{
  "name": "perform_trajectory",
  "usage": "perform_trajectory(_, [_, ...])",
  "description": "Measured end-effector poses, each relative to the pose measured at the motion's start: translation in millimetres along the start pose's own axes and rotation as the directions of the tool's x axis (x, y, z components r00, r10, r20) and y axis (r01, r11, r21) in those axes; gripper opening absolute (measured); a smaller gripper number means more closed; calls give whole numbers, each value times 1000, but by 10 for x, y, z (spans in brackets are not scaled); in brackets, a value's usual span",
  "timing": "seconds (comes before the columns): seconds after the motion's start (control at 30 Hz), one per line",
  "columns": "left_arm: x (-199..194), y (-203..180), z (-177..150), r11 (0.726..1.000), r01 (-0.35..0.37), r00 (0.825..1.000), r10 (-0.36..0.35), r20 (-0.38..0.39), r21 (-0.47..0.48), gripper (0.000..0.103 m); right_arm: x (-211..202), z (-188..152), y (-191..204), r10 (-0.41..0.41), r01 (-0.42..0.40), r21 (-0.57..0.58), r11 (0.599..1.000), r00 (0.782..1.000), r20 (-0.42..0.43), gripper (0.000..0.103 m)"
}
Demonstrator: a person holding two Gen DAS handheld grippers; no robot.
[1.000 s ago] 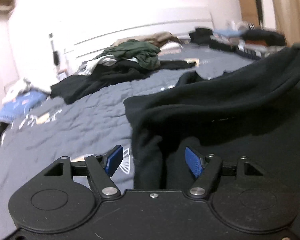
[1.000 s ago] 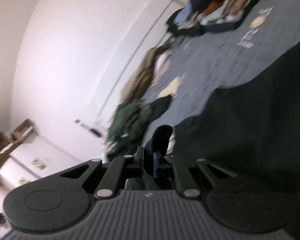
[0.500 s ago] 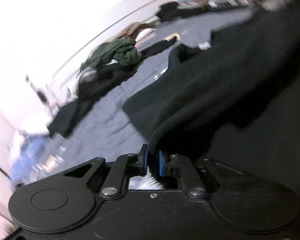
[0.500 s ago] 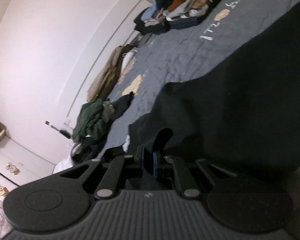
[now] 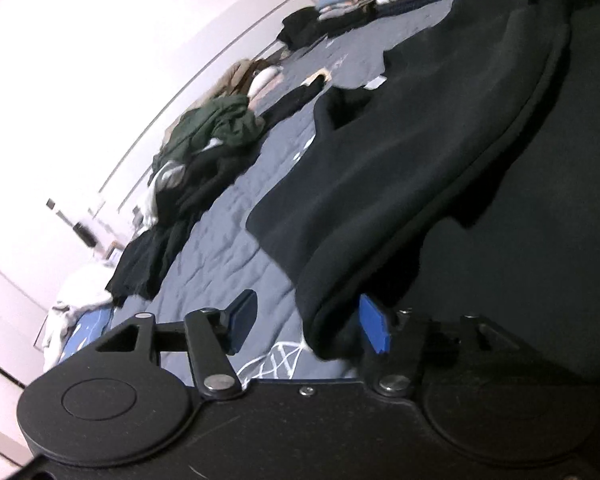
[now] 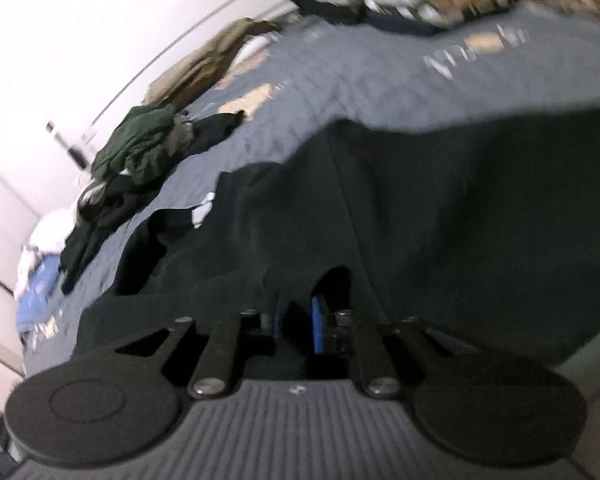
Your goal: Fold clothes
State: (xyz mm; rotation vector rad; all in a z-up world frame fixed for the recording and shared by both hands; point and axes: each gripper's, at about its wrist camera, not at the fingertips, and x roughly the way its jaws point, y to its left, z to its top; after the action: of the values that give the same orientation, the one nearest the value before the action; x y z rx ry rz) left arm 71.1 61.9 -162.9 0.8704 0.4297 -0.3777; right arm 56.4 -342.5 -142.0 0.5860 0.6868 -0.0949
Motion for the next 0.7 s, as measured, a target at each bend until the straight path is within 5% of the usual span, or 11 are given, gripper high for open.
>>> perform_trajectory(0.13, [50, -113, 16, 998, -17, 1000, 16, 27, 53, 58, -170, 68, 368, 71, -68, -100, 993, 997, 29, 42])
perform_trajectory(0.3, [188, -158, -27, 997, -12, 1000, 10, 26, 77, 46, -81, 143, 1168, 212, -201, -244, 949, 977, 20, 51])
perform_trajectory(0.37, [198, -146, -32, 998, -5, 1000, 3, 30, 62, 42, 144, 148, 1505, 269, -263, -270, 926, 963, -16, 55])
perform_trajectory(0.43, [197, -159, -40, 997, 10, 1000, -11, 21, 78, 23, 460, 121, 1881, 306, -317, -298, 901, 948, -81, 57])
perform_trajectory(0.7, [208, -233, -105, 991, -11, 999, 5, 43, 133, 25, 1707, -103, 3106, 299, -363, -482, 797, 932, -207, 57])
